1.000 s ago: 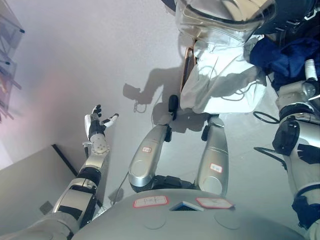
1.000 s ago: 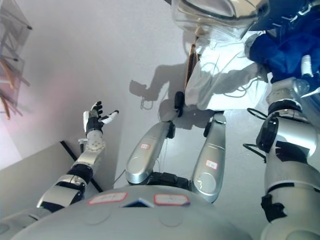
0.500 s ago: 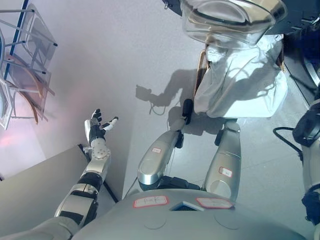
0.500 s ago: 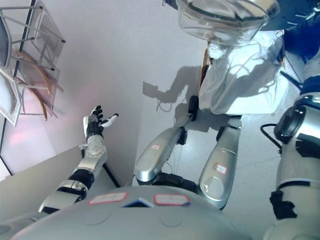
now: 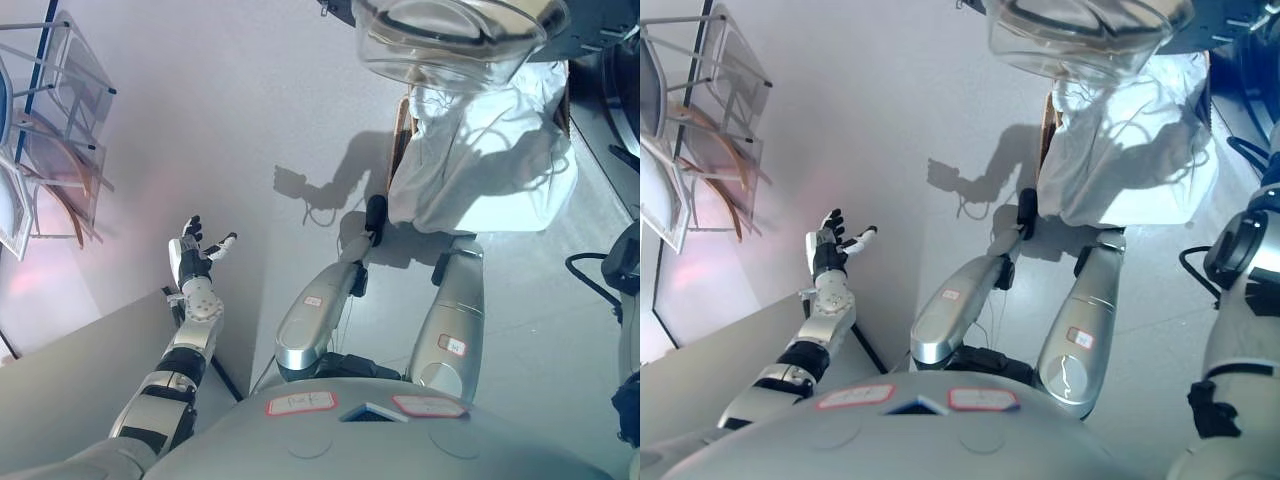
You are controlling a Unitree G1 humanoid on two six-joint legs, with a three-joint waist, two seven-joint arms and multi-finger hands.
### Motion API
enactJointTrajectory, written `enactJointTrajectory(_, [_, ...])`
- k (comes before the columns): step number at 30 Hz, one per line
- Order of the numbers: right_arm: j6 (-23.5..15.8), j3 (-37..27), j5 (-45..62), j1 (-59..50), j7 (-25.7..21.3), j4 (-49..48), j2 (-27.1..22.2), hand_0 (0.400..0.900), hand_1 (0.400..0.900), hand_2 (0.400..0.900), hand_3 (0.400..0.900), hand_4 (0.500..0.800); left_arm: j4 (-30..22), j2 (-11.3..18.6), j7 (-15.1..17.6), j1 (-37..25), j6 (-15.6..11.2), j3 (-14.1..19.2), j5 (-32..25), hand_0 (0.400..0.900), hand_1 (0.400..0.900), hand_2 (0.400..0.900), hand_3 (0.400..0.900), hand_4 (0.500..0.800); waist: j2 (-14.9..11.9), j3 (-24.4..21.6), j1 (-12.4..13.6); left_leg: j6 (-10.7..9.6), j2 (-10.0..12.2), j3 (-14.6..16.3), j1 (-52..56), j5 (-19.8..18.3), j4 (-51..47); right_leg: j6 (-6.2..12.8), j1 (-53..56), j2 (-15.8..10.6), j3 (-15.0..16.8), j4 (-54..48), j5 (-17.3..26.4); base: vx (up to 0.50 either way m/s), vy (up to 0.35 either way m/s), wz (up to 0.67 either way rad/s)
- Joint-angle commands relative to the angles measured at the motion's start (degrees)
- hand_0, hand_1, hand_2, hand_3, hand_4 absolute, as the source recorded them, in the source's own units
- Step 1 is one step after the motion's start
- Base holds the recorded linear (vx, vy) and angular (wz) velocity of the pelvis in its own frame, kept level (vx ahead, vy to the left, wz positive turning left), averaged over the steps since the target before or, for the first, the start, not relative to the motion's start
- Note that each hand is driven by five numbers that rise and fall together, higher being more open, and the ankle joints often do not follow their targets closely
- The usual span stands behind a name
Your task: Put the clothes in the basket into the washing machine.
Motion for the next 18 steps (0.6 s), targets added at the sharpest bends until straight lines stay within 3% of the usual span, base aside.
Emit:
enactJointTrajectory(1, [-4.9, 11.5, -0.9, -8.6, 4.4, -4.4, -15.0, 0.900, 0.900, 0.900, 0.900, 0.800, 2.5, 0.8, 2.9, 1.3, -1.6, 1.1, -2.5, 0.900, 0.900, 0.900, 0.900, 0.800, 0.2, -4.7, -1.2, -5.8, 2.4, -1.0, 1.1, 1.9, -1.5, 0.93, 7.7, 3.7, -2.1, -8.8, 3.9, 0.02, 0.017, -0.07])
enactJointTrajectory(10, [-4.2, 13.1, 3.5, -9.0, 10.8, 1.9, -13.1, 0.900, 0.900, 0.900, 0.900, 0.800, 4.2, 0.4, 1.8, 1.3, -1.4, 1.6, -3.9, 0.900, 0.900, 0.900, 0.900, 0.800, 0.7, -5.1, -1.5, -5.7, 2.3, -0.3, 2.1, 1.5, -1.4, 0.55, 8.3, 3.9, -2.1, -8.4, 3.6, 0.01, 0.010, -0.04])
enactJointTrajectory(18, [0.4, 13.6, 7.5, -3.6, 21.7, 11.0, -8.9, 0.900, 0.900, 0.900, 0.900, 0.800, 5.1, 0.4, -0.4, 0.2, -1.0, 1.9, -4.8, 0.900, 0.900, 0.900, 0.900, 0.800, -1.3, -3.6, -2.5, -5.5, 2.5, -0.4, 2.8, 0.8, -0.6, 0.21, 9.4, 4.3, -2.8, -8.5, 3.5, -0.03, -0.018, 0.02])
